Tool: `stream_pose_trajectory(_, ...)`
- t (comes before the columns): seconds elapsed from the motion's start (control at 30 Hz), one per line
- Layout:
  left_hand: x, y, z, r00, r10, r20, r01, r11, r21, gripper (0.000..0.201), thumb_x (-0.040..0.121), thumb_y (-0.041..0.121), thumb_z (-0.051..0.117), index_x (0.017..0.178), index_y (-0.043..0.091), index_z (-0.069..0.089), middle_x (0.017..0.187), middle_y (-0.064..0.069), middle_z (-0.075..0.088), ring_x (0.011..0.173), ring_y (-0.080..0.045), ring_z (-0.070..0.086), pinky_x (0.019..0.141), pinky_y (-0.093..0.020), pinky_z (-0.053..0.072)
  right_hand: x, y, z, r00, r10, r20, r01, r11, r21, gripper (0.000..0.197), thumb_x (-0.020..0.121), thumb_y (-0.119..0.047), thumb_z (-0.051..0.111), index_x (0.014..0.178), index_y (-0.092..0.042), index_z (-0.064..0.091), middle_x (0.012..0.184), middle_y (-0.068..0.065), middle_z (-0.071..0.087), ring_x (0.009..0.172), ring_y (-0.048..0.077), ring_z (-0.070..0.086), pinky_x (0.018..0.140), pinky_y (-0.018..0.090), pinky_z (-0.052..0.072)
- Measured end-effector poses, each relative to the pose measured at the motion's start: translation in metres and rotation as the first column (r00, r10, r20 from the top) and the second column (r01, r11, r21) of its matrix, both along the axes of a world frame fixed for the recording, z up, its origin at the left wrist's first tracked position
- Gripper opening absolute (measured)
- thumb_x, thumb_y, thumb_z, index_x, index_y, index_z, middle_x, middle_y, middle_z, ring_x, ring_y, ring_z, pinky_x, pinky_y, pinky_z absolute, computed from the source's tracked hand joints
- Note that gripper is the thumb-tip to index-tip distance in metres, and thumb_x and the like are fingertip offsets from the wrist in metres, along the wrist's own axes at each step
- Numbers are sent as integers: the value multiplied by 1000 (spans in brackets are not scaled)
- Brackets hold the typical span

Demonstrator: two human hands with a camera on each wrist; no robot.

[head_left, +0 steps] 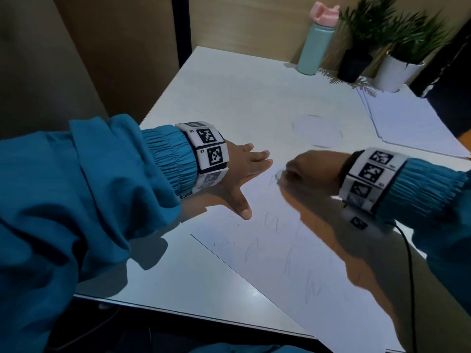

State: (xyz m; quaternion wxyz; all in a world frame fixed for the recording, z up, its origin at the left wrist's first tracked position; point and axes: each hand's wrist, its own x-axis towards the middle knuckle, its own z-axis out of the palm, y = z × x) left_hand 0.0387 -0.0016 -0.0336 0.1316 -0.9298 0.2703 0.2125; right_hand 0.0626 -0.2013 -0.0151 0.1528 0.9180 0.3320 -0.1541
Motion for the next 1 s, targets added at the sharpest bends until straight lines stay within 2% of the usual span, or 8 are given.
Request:
stream_pose_trajectory(0.07, 0, 0, 0, 1000, 1, 1, -1, 1000, 4, 131, 61, 92, 49, 155, 29, -16, 162, 13, -20, 151, -20, -11, 118, -48, 15, 7, -2, -3, 1000, -9, 22, 9, 1000, 4, 35, 99, -35, 32, 86, -12, 55, 97, 9, 68, 95, 28, 63, 84, 35, 48)
stream_pose_trajectory(0.2, 0, 1, 0, 1000, 1, -4, -1, 1000, -15, 132, 59, 92, 51, 155, 29, -14, 162, 13, -19, 151, -21, -10, 118, -48, 15, -33, 10, -11, 983, 101, -151, -88, 992, 93, 35, 98, -46, 34, 82, -21, 53, 93, -2, 65, 86, 17, 58, 86, 33, 46)
stream_pose_trajectory(0.37, 1, 1, 0, 1000, 1, -4, -1, 1000, -2, 132, 60, 93, 49, 155, 28, -16, 162, 13, -19, 151, -20, -10, 118, -48, 15, 5, 3, 1, 999, -33, 2, 33, 999, -32, 35, 100, -39, 31, 86, -14, 53, 101, 9, 68, 89, 25, 58, 84, 33, 46)
stream_pose_trajectory(0.53, 0, 0, 1, 1000, 0, -8, 0, 1000, -3, 131, 61, 90, 52, 155, 28, -15, 162, 12, -19, 151, -21, -10, 118, -48, 15, -40, 18, -10, 988, 109, -108, -101, 992, 76, 44, 98, -47, 32, 84, -15, 59, 89, 0, 66, 83, 19, 60, 82, 34, 48)
stream_pose_trajectory(0.67, 0, -1, 2, 1000, 4, -12, -5, 1000, -2, 131, 61, 91, 51, 155, 28, -15, 162, 12, -19, 151, -22, -10, 119, -49, 12, 2, 9, 4, 999, -47, -13, 47, 999, -12, 37, 101, -40, 31, 84, -13, 50, 85, 3, 56, 90, 25, 58, 80, 32, 41)
stream_pose_trajectory(0.77, 0, 0, 1, 1000, 8, -13, -8, 1000, -3, 131, 62, 90, 53, 155, 27, -14, 162, 11, -19, 151, -22, -10, 119, -47, 12, -15, 13, -5, 997, 23, -71, -22, 1000, 13, 35, 100, -42, 32, 79, -18, 48, 85, -1, 55, 87, 22, 56, 79, 30, 39)
stream_pose_trajectory(0.83, 1, 0, 0, 1000, -1, -7, 1, 1000, -1, 132, 61, 90, 53, 155, 26, -14, 163, 11, -18, 151, -22, -9, 118, -47, 14, -38, 18, -8, 987, 77, -143, -68, 995, 67, 38, 99, -46, 33, 76, -20, 49, 86, -2, 60, 83, 19, 56, 81, 32, 43)
stream_pose_trajectory(1.0, 0, -1, 1, 1000, -10, 1, 10, 1000, 10, 131, 62, 91, 50, 155, 26, -15, 163, 10, -18, 151, -23, -9, 118, -48, 16, 4, 10, 5, 996, -83, -16, 82, 996, -39, 37, 100, -38, 32, 85, -12, 53, 89, 6, 60, 94, 28, 59, 85, 34, 46)
